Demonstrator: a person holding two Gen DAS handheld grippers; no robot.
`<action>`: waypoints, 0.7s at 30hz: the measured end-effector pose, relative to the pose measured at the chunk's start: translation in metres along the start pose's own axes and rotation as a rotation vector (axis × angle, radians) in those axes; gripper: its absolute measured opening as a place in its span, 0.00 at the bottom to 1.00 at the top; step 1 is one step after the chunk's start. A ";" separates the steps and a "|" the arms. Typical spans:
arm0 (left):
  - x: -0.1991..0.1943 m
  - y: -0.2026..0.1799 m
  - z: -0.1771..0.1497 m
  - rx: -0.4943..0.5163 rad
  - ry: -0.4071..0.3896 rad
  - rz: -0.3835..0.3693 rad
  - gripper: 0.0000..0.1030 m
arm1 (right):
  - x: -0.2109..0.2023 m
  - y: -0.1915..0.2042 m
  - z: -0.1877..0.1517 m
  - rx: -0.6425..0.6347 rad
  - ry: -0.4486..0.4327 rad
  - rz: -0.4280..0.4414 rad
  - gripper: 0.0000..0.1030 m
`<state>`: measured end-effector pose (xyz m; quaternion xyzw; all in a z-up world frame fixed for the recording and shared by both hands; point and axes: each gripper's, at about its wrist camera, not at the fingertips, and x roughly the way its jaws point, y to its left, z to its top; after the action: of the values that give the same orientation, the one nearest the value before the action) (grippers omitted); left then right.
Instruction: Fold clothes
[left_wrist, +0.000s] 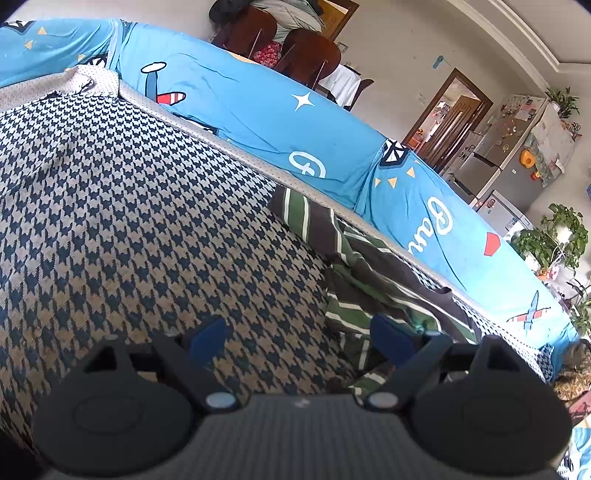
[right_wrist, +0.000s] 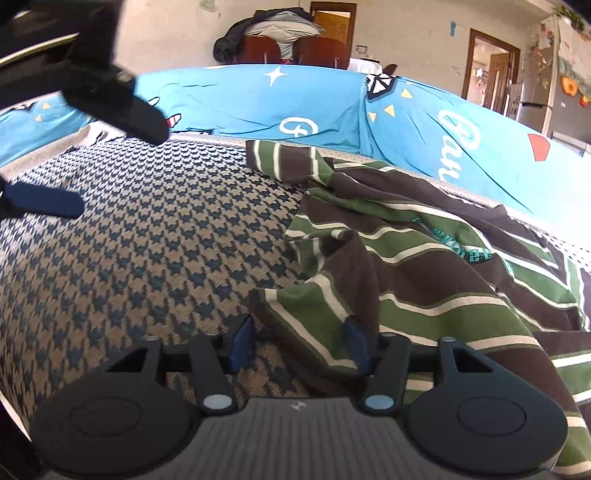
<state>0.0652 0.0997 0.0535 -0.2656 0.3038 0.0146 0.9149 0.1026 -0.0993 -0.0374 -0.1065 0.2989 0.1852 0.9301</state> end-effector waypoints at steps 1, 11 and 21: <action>0.000 0.000 0.000 0.002 0.000 0.003 0.86 | 0.002 -0.002 0.001 0.009 0.000 -0.001 0.43; -0.003 -0.003 0.000 0.032 -0.028 0.005 0.86 | -0.025 -0.019 0.016 0.130 -0.032 0.106 0.11; -0.020 0.003 0.007 0.036 -0.131 0.037 0.87 | -0.082 -0.008 0.026 0.153 -0.096 0.379 0.09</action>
<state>0.0520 0.1086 0.0684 -0.2421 0.2485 0.0435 0.9369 0.0577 -0.1216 0.0334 0.0315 0.2821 0.3384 0.8972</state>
